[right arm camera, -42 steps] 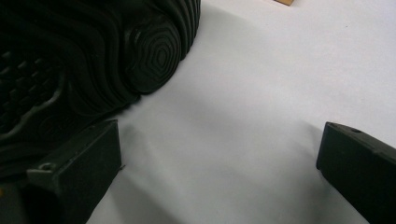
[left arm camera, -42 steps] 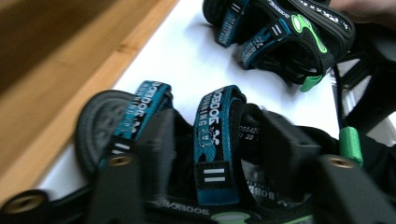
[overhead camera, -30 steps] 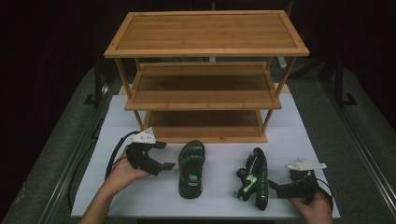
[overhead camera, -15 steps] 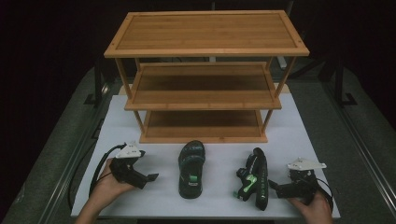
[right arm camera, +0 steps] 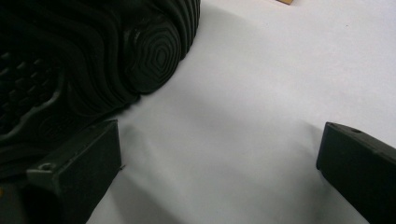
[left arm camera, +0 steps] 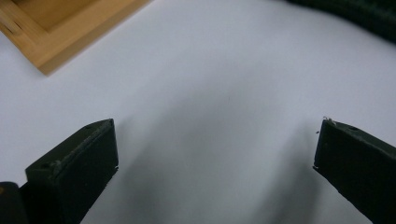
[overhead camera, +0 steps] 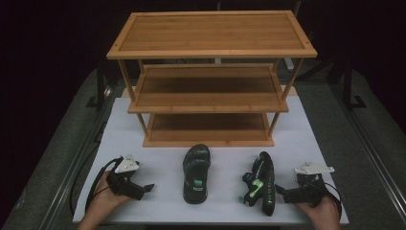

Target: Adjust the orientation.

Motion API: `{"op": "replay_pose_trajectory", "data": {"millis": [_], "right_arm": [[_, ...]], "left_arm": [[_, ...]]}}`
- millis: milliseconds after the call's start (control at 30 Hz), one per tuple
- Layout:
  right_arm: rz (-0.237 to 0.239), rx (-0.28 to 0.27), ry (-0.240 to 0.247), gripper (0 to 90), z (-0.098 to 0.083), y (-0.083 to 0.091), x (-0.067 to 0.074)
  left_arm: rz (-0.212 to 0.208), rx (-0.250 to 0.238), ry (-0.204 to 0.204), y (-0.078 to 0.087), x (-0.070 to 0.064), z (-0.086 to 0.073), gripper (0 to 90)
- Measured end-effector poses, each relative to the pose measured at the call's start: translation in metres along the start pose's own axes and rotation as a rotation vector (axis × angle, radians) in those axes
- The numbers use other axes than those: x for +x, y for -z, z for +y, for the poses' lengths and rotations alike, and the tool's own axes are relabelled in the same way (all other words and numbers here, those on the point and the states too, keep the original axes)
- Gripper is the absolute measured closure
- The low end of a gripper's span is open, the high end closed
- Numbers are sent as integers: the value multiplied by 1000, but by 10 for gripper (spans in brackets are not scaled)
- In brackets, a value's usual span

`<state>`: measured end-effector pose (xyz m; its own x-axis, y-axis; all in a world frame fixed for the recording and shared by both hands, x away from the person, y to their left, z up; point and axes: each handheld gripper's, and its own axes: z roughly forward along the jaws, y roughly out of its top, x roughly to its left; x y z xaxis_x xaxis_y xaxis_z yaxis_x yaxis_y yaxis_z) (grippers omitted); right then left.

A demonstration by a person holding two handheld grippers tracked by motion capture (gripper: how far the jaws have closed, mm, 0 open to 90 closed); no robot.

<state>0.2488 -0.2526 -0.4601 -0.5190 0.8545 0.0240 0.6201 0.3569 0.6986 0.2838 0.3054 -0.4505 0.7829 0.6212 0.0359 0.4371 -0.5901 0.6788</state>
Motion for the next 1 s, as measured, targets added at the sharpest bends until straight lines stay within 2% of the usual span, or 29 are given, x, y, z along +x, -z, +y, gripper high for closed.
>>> {"op": "replay_pose_trajectory", "data": {"millis": [67, 133, 167, 200, 233, 300, 533, 633, 667, 733, 767, 867, 900, 1000], "right_arm": [[4, 2, -5, 0, 1, 0, 0], [28, -7, -26, 0, 1, 1, -4], [43, -19, -57, 0, 1, 2, -6], [52, -23, -70, 0, 1, 3, -8], [45, -22, -74, 0, 1, 4, -8], [21, -10, -61, 0, 3, 8, -7], [14, -87, -85, 0, 14, 34, -8], [-10, -126, -46, 0, 19, 46, -6], [-8, -136, -48, 0, 20, 49, -5], [30, -143, -57, 0, 22, 54, -4], [82, -139, -50, 0, 25, 57, -2], [105, -139, -40, 16, 30, 62, 1], [122, -152, -28, 63, 33, 65, 3], [146, -177, -18, 81, 42, 70, 6]], "left_arm": [[-11, -15, 25, 0, 2, -3, 0], [-6, -17, 16, 0, 1, -3, 0], [-7, -17, 15, 0, 1, -4, 0], [-11, -17, 24, 0, 2, -3, 0], [-13, -17, 27, 0, 2, -4, 0], [-13, -18, 26, 0, 2, -4, 0], [-17, -14, 28, 0, 3, -3, 0], [-17, -14, 28, 0, 3, -3, 0], [-18, -13, 29, 0, 3, -3, 0], [-19, -14, 29, 0, 3, -3, 0], [-19, -13, 28, 0, 3, -3, 0], [-18, -15, 30, 0, 3, -3, 0], [-18, -16, 30, 0, 3, -3, 0], [-17, -18, 31, -1, 3, -4, 0]]}}
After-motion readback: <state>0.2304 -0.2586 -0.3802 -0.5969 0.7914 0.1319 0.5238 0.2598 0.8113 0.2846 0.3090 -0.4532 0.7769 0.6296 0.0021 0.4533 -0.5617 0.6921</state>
